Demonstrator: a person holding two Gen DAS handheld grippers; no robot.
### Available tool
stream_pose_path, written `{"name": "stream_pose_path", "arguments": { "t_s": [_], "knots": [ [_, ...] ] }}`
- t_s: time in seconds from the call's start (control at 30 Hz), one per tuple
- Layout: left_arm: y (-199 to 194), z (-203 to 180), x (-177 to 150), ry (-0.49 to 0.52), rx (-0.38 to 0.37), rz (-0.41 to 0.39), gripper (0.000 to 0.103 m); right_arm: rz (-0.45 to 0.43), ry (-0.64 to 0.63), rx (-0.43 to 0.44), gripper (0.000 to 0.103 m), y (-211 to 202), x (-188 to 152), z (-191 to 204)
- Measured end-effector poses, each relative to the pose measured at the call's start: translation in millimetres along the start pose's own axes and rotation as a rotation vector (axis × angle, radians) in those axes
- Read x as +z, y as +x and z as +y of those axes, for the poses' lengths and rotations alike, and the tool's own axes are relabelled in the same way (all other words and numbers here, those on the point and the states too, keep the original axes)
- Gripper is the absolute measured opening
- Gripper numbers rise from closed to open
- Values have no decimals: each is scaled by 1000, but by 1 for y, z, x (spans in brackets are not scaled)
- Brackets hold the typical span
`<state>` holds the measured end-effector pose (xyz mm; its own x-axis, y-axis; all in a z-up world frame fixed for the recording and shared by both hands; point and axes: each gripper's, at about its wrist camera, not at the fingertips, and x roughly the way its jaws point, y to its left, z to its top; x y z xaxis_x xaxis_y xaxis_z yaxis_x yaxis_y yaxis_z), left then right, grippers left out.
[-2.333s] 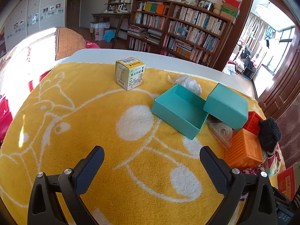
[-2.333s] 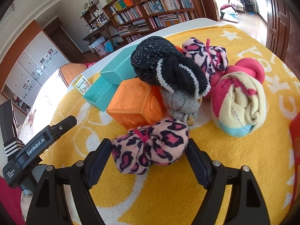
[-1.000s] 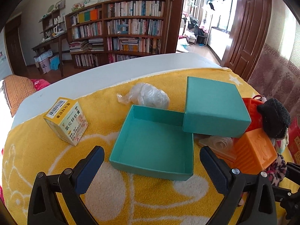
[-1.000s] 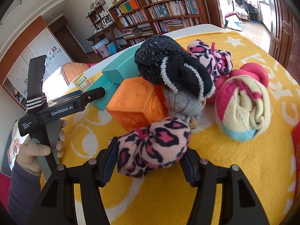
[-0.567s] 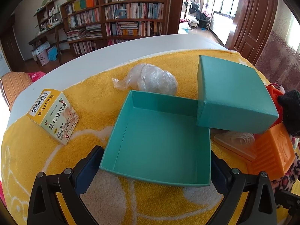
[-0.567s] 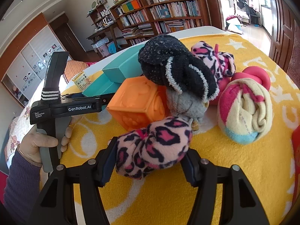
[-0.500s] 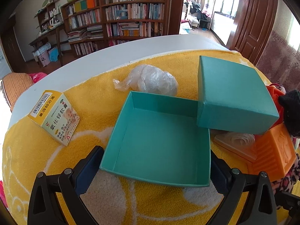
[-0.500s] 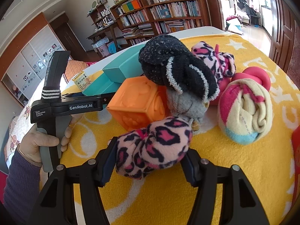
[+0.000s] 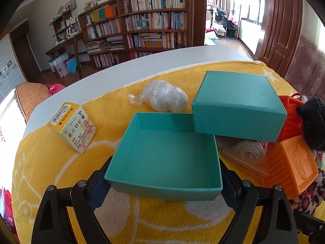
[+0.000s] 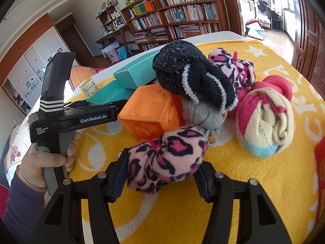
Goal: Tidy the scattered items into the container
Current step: 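Grasp the pink leopard plush with the right gripper while the left gripper grasps the teal box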
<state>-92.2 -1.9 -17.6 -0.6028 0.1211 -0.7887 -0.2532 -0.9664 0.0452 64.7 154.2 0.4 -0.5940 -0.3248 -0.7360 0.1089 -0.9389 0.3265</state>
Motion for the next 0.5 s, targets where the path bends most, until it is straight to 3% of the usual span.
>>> {"name": "stream_pose_path", "arguments": {
  "t_s": [0.13, 0.5],
  "knots": [
    [-18, 1, -2, -20, 35, -38, 92, -6, 0, 2, 60, -2, -1, 1],
    [-63, -1, -18, -80, 39, -87, 91, -62, -3, 26, 58, -15, -1, 3]
  ]
}}
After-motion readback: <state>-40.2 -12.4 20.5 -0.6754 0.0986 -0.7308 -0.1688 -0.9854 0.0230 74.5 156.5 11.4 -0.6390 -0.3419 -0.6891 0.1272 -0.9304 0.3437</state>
